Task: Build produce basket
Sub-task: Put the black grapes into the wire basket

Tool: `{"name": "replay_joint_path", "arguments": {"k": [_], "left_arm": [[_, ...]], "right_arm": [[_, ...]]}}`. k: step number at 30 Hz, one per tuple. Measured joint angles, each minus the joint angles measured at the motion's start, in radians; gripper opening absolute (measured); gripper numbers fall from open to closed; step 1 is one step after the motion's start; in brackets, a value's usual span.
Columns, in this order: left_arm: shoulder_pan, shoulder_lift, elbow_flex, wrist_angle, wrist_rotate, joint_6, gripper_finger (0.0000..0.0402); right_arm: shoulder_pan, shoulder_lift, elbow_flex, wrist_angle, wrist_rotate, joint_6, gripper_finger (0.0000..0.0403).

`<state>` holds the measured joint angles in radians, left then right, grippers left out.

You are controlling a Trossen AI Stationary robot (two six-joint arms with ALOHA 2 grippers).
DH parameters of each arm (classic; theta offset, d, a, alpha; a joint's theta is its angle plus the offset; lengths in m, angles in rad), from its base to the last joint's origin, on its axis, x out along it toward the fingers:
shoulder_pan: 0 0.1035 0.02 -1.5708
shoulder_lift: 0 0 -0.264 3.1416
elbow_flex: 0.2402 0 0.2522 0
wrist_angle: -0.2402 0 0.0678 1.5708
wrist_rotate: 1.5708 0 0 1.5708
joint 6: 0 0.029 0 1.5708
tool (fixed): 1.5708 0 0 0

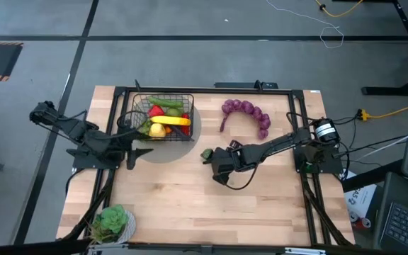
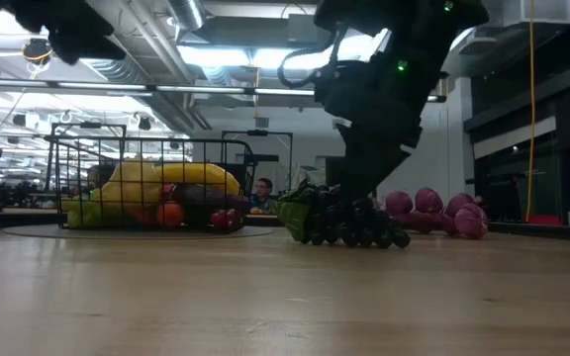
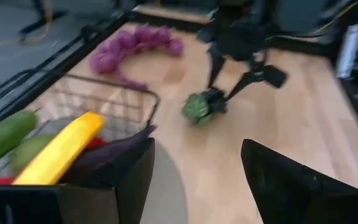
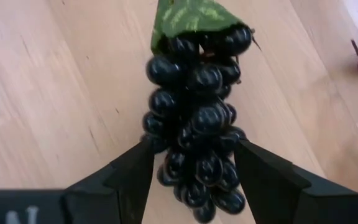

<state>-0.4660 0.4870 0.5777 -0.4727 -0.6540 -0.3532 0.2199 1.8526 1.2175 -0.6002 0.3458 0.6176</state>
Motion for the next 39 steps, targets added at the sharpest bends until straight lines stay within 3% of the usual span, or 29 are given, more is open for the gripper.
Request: {"name": "replay_joint_path", "arguments": {"k": [7,14,20,36,39], "left_arm": [[0.017,-0.199,-0.259,0.352,0.067,0.192,0.0235],[0.065,-0.374,-0.448,0.502,0.206,0.21,0.0235],[0.113,-0.444,-0.569,0.653,0.272,0.243,0.0235],[0.268,-0.443,-0.57,0.503,0.549,0.18,0.0235],[0.299,-0.443,-0.57,0.5,0.563,0.176,0.0235]], "right_arm": [[-0.001,0.0,0.0,0.043,0.001,-0.047,0.0222],[-0.001,0.0,0.0,0.099,0.001,-0.101,0.0222],[-0.001,0.0,0.0,0.129,0.001,-0.14,0.0222],[-0.001,0.0,0.0,0.173,0.001,-0.205,0.0222],[-0.001,0.0,0.0,0.171,0.001,-0.204,0.0222]]}}
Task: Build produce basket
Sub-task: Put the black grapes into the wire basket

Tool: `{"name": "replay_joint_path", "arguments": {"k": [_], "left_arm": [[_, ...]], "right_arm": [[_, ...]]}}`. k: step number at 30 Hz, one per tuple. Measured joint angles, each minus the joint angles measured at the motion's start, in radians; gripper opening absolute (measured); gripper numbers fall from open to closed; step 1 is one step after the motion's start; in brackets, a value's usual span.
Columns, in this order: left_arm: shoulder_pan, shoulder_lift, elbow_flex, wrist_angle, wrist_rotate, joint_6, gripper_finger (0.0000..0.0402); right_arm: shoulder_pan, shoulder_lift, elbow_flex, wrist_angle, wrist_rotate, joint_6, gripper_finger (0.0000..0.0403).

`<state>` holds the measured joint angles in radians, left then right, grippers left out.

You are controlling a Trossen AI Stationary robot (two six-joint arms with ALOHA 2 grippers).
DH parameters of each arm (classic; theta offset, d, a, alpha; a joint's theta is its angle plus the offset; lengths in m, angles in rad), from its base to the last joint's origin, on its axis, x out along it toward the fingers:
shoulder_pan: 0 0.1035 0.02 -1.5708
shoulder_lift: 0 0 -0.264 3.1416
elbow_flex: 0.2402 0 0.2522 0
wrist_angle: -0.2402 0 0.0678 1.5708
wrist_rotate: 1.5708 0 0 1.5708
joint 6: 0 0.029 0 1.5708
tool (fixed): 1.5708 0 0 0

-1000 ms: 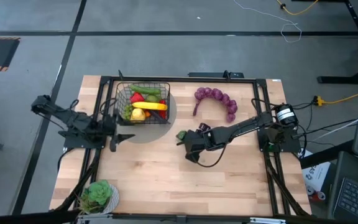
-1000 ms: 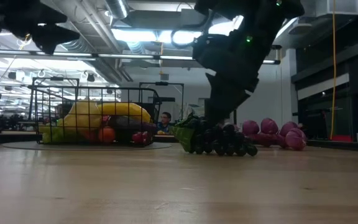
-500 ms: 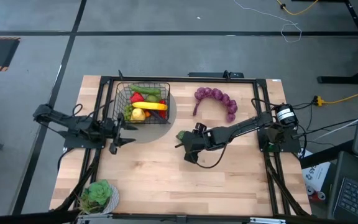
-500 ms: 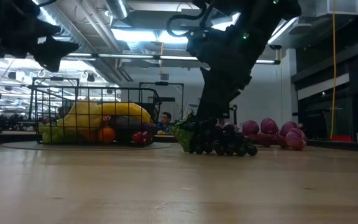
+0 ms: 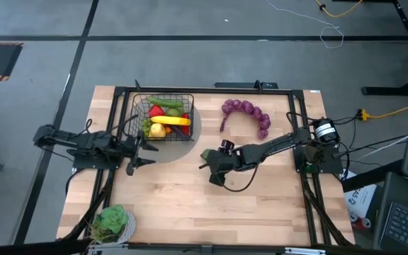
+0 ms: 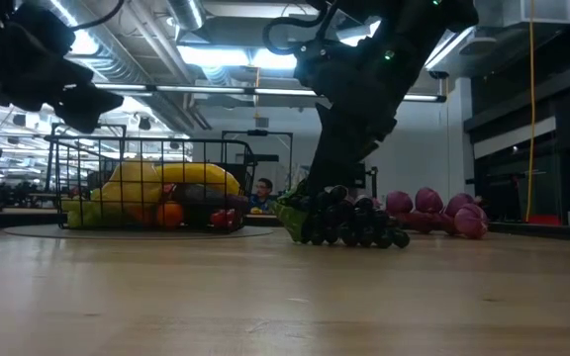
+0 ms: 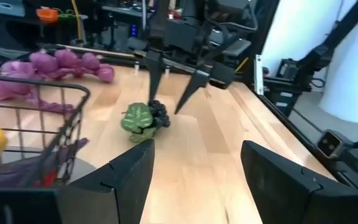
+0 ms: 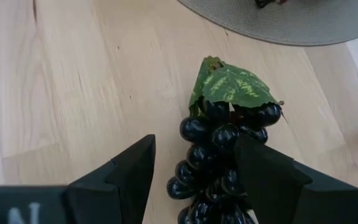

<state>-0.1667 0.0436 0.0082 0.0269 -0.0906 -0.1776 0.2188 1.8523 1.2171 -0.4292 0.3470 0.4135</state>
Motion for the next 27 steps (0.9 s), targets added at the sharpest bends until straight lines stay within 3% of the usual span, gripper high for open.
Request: {"name": "replay_joint_path", "arguments": {"k": [8,27], "left_arm": [[0.06,0.038,0.0,-0.001,0.001,0.074,0.0235],[0.061,0.042,0.0,-0.002,0.0,0.076,0.0235]], "right_arm": [[0.0,0.0,0.0,0.0,0.0,0.002,0.0222],[0.001,0.0,0.0,0.0,0.0,0.108,0.0222]]}}
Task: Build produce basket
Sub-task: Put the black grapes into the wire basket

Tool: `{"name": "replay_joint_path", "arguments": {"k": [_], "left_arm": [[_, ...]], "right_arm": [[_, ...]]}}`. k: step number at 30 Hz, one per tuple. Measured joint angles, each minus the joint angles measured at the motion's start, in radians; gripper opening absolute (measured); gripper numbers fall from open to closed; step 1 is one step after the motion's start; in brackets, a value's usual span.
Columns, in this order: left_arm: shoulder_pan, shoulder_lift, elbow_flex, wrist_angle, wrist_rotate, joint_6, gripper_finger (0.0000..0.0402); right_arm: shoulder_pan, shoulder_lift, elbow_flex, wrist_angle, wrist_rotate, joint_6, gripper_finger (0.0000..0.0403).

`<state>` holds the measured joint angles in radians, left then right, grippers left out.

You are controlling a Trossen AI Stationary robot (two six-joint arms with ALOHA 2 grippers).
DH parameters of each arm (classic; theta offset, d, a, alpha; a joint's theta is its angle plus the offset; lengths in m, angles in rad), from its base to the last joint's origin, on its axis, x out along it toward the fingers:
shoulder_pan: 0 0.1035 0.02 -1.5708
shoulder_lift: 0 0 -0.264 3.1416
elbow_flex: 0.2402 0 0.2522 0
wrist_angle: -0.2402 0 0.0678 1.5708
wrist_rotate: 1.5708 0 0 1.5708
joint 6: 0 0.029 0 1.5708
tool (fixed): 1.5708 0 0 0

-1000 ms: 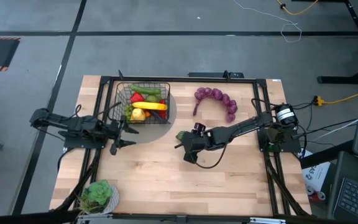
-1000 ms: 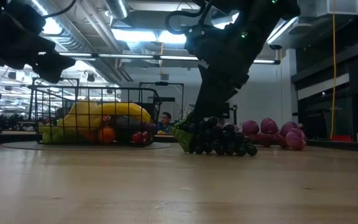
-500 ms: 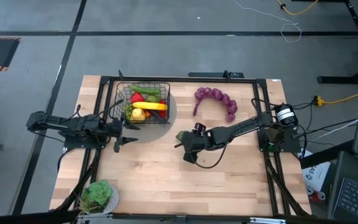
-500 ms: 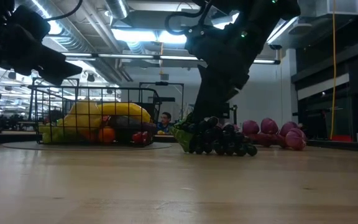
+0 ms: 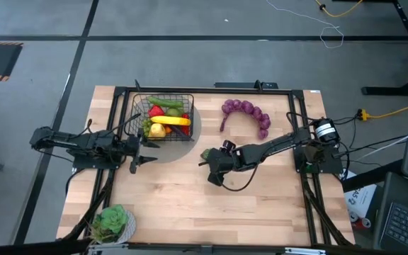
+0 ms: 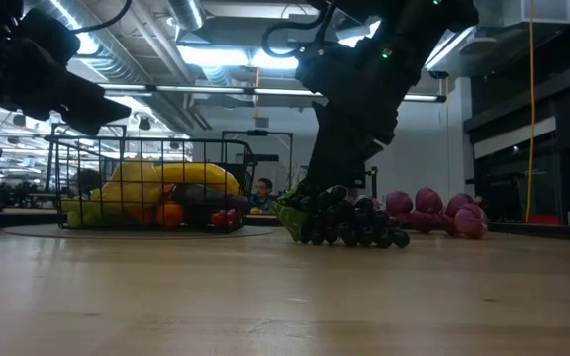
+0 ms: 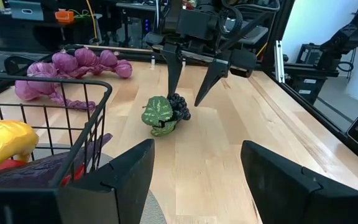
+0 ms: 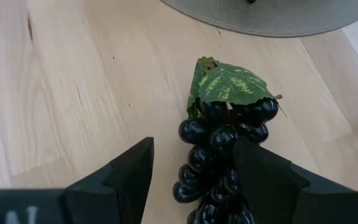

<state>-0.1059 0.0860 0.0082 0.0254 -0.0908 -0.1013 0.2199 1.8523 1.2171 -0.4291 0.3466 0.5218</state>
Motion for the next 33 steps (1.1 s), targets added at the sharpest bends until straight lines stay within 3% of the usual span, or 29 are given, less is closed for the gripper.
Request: {"name": "replay_joint_path", "arguments": {"k": [12,17,20,27,31,33], "left_arm": [[0.0,0.0,0.0,0.0,0.0,0.0,0.0235],[0.0,0.0,0.0,0.0,-0.001,0.0,0.0235],[0.0,0.0,0.0,0.0,-0.001,0.0,0.0235],[0.0,0.0,0.0,0.0,-0.001,0.0,0.0235],[0.0,0.0,0.0,0.0,-0.001,0.0,0.0235],[0.0,0.0,0.0,0.0,-0.001,0.0,0.0235]], "right_arm": [[0.0,0.0,0.0,0.01,0.071,-0.002,0.0222],[0.0,-0.001,0.0,0.007,-0.012,0.092,0.0222],[0.0,-0.001,0.0,-0.004,-0.009,0.043,0.0222],[0.0,-0.001,0.0,-0.028,0.042,-0.032,0.0222],[0.0,-0.001,0.0,-0.035,0.137,-0.03,0.0222],[0.0,-0.001,0.0,-0.052,0.122,-0.031,0.0222]]}}
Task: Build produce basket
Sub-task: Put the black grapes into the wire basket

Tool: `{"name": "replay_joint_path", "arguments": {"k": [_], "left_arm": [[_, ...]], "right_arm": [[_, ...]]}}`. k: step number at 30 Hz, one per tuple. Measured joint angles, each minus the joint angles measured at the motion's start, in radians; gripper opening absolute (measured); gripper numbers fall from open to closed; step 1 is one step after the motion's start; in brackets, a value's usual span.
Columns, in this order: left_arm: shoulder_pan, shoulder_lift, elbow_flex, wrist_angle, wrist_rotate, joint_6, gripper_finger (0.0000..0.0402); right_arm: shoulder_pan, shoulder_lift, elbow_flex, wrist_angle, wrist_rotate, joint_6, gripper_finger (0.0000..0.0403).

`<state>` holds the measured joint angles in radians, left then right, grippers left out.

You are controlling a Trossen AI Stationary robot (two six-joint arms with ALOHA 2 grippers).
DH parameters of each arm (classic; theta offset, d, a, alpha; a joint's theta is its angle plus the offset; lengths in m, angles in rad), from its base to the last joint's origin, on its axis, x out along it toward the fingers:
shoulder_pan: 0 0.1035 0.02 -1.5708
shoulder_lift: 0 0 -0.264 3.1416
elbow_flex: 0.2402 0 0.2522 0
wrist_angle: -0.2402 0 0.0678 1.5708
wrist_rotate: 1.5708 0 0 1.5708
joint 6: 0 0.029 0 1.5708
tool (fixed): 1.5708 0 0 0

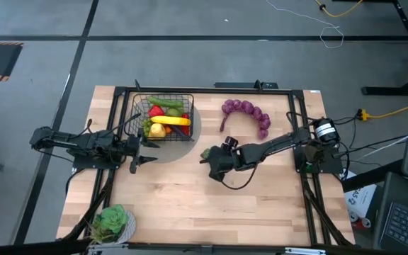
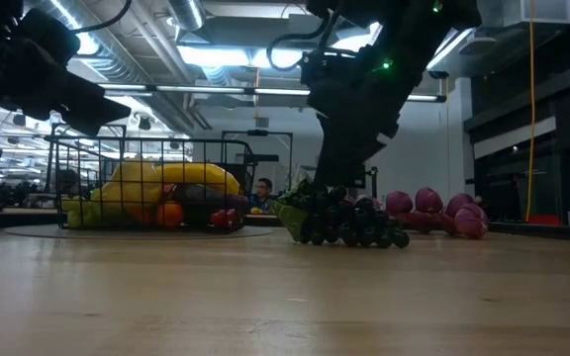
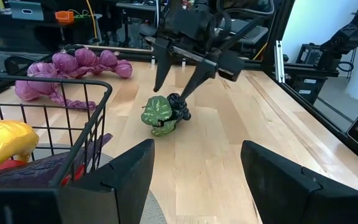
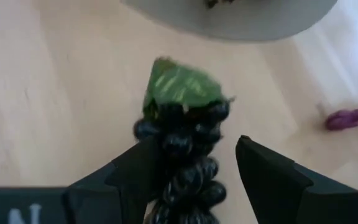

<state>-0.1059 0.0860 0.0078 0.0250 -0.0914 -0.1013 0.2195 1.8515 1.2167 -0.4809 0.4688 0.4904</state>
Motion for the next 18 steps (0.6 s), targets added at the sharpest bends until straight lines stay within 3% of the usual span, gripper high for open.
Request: {"name": "replay_joint_path", "arguments": {"k": [3,18], "left_arm": [[0.0,0.0,0.0,0.0,0.0,0.0,0.0235],[0.0,0.0,0.0,0.0,0.0,0.0,0.0235]], "right_arm": [[0.0,0.0,0.0,-0.032,-0.048,0.003,0.0222],[-0.036,0.095,0.0,-0.004,-0.043,-0.05,0.0222]]}}
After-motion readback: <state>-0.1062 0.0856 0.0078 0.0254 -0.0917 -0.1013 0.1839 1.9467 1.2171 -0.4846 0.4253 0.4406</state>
